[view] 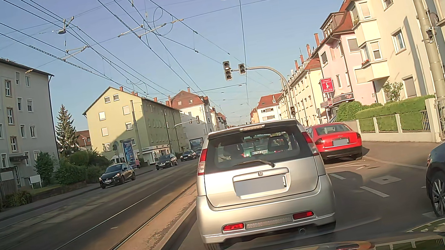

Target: Follow the waypoints while adhering to traffic rules and regulations

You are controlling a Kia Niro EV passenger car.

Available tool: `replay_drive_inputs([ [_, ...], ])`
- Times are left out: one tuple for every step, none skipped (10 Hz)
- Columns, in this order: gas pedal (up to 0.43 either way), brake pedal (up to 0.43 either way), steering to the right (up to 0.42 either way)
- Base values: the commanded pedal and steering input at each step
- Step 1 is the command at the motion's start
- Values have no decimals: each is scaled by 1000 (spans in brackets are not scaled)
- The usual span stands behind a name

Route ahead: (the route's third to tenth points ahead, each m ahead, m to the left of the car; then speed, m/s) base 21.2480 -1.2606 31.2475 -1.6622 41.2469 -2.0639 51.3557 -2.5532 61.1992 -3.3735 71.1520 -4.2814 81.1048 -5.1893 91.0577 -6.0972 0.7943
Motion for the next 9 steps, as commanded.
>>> replay_drive_inputs([
  [0, 85, -2],
  [0, 49, -2],
  [0, 6, -1],
  [0, 0, -2],
  [0, 0, -1],
  [0, 0, -1],
  [0, 0, -1],
  [0, 0, -2],
  [0, 0, -2],
])
